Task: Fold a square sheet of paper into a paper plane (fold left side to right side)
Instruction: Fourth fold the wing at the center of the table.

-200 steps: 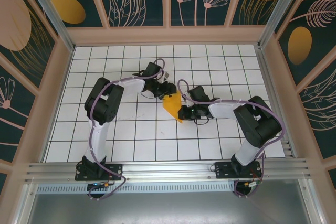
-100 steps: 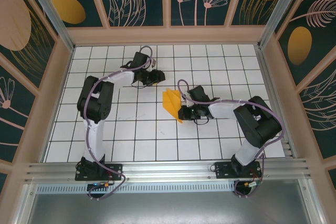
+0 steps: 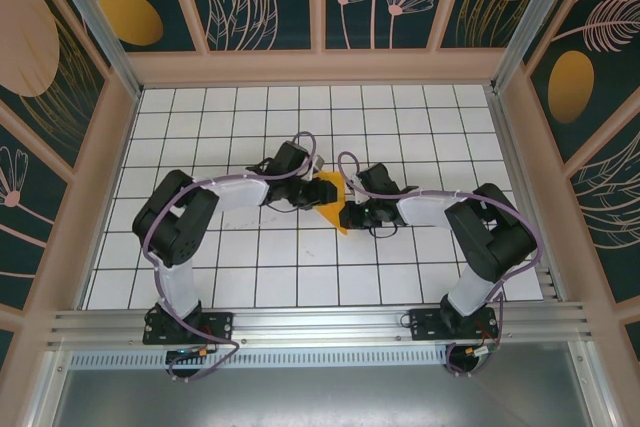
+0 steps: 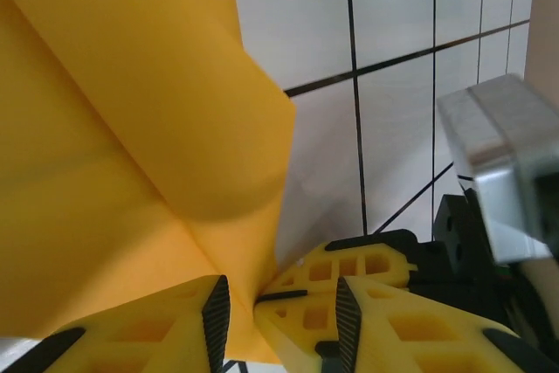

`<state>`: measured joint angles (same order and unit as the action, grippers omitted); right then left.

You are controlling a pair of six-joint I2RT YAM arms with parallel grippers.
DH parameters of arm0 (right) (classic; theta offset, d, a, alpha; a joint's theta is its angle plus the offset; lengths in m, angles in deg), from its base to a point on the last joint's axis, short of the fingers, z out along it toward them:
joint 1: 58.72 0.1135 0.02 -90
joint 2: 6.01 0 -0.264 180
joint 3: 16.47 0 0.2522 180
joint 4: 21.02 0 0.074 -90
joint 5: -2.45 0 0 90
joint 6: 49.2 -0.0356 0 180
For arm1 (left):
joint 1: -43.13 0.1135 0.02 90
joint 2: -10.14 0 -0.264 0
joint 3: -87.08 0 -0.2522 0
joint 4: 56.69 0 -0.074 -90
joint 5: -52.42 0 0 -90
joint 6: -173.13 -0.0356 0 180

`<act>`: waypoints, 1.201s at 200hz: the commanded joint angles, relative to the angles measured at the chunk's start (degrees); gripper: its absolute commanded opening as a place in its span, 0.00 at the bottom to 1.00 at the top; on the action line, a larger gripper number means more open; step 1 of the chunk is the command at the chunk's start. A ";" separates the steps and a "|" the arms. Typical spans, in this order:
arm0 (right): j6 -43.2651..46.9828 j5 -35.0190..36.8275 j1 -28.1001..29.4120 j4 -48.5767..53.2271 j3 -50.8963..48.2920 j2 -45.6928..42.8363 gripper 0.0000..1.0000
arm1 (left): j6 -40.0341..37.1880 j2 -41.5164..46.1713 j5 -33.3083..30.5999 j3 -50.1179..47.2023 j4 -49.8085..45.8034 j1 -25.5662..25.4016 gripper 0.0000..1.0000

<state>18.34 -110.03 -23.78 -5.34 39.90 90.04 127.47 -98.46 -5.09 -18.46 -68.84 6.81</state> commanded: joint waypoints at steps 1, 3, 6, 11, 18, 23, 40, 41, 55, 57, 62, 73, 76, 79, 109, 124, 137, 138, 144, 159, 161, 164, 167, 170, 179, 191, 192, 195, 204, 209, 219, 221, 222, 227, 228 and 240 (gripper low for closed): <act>0.92 6.44 0.63 11.27 -3.15 3.54 0.09 | 3.69 -2.02 1.21 0.32 4.92 -0.41 0.40; 0.92 6.47 0.65 11.34 -3.15 3.53 0.09 | 3.66 -2.11 1.23 0.36 4.90 -0.53 0.40; 0.97 6.50 0.63 11.36 -3.15 3.60 0.08 | 3.77 -2.21 1.31 0.44 4.90 -0.66 0.40; 1.01 6.56 0.60 11.39 -3.15 3.55 0.08 | 3.94 -2.32 1.42 0.46 4.96 -0.85 0.40; 1.01 6.64 0.66 11.41 -3.20 3.54 0.08 | 4.11 -2.40 1.69 0.39 5.15 -1.04 0.40; 0.97 6.66 0.61 11.38 -3.24 3.57 0.08 | 4.29 -2.48 1.84 0.38 5.20 -1.26 0.40; 0.92 6.61 0.64 11.18 -3.32 3.67 0.08 | 4.63 -2.77 2.14 0.11 5.23 -1.71 0.40; 0.92 6.64 0.65 11.18 -3.32 3.69 0.08 | 4.62 -2.85 2.23 0.11 5.24 -1.68 0.40; 0.92 6.52 0.65 11.02 -3.41 3.90 0.08 | 4.85 -3.65 2.70 0.11 5.31 -2.05 0.40; 0.92 6.49 0.66 11.01 -3.39 3.95 0.08 | 4.96 -3.73 2.67 0.11 5.33 -2.15 0.40; 0.92 6.47 0.66 11.01 -3.33 3.94 0.08 | 5.10 -3.96 2.87 0.11 5.73 -2.26 0.40; 1.05 6.63 0.65 11.14 -3.24 4.00 0.08 | 5.36 -4.78 3.23 0.28 6.09 -2.38 0.40; 1.02 6.68 0.66 11.18 -3.24 4.03 0.08 | 5.37 -4.89 3.42 0.35 6.24 -2.44 0.40; 1.01 6.74 0.64 11.26 -3.24 3.94 0.08 | 5.40 -5.14 3.46 0.37 6.41 -2.51 0.40; 1.27 7.40 0.74 12.01 -3.26 3.88 0.08 | 5.26 -6.83 3.63 1.04 6.45 -2.58 0.40; 1.35 7.61 0.76 12.36 -3.22 3.96 0.08 | 4.53 -7.16 1.62 1.32 5.26 -2.59 0.40; 1.36 7.89 0.83 12.49 -3.24 4.02 0.08 | 3.46 -7.71 -0.48 2.10 3.29 -2.58 0.40; 1.36 7.89 0.79 12.50 -3.24 4.04 0.08 | 3.47 -7.74 -0.62 2.12 3.21 -2.60 0.40; 1.44 7.96 0.83 12.63 -3.16 3.99 0.07 | 3.24 -7.98 -1.27 2.22 2.96 -2.61 0.40; 1.54 8.32 0.83 12.96 -3.19 4.15 0.08 | 2.97 -8.47 -2.05 2.57 2.75 -2.21 0.40; 1.54 8.39 0.83 12.95 -3.16 4.15 0.07 | 2.89 -8.54 -2.18 2.64 2.67 -2.12 0.40; 1.54 8.48 0.83 13.02 -3.16 4.15 0.07 | 2.80 -8.64 -2.36 2.80 2.55 -2.02 0.40; 1.61 8.56 0.83 13.10 -3.15 4.17 0.07 | 2.71 -8.68 -2.49 2.95 2.39 -1.84 0.40; 1.63 8.64 0.83 13.20 -3.15 4.28 0.07 | 2.57 -8.75 -2.65 3.07 2.28 -1.64 0.40; 1.72 8.93 0.87 13.53 -3.15 4.28 0.07 | 2.12 -8.75 -3.19 3.50 1.79 -0.95 0.40; 1.80 9.12 0.92 13.69 -3.15 4.25 0.08 | 1.43 -8.91 -3.68 4.29 1.13 0.08 0.40; 1.80 9.12 0.92 13.71 -3.15 4.24 0.08 | 1.35 -8.91 -3.67 4.36 1.08 0.18 0.41; 1.87 9.08 0.90 13.83 -3.15 4.31 0.07 | 1.18 -8.96 -3.60 4.55 0.93 0.49 0.41; 1.89 9.20 0.88 13.98 -3.07 4.24 0.08 | 0.43 -9.36 -3.73 5.62 0.12 1.31 0.41; 1.98 9.29 1.00 14.04 -3.06 4.27 0.07 | 0.02 -9.63 -3.81 6.37 -0.51 1.72 0.41; 2.03 9.42 0.99 14.25 -2.97 4.33 0.07 | -0.86 -10.02 -3.97 7.73 -1.53 2.61 0.42; 2.06 9.46 0.98 14.30 -2.97 4.37 0.07 | -0.95 -10.05 -4.09 7.99 -1.70 2.77 0.42; 2.06 9.51 0.95 14.32 -2.97 4.39 0.07 | -1.07 -10.10 -4.14 8.14 -1.78 2.89 0.42; 2.07 9.51 0.97 14.27 -2.97 4.40 0.07 | -1.33 -10.27 -4.27 8.78 -2.15 3.34 0.42; 2.07 9.58 0.99 14.27 -2.97 4.36 0.07 | -1.35 -10.30 -4.32 8.89 -2.23 3.39 0.42; 1.98 9.60 1.00 14.33 -3.06 4.35 0.07 | -1.96 -10.83 -4.06 10.32 -2.68 4.43 0.42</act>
<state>18.71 -108.34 -23.10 -4.12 40.42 90.01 129.35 -106.98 -4.11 -11.35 -69.23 7.56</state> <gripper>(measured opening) 0.077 0.421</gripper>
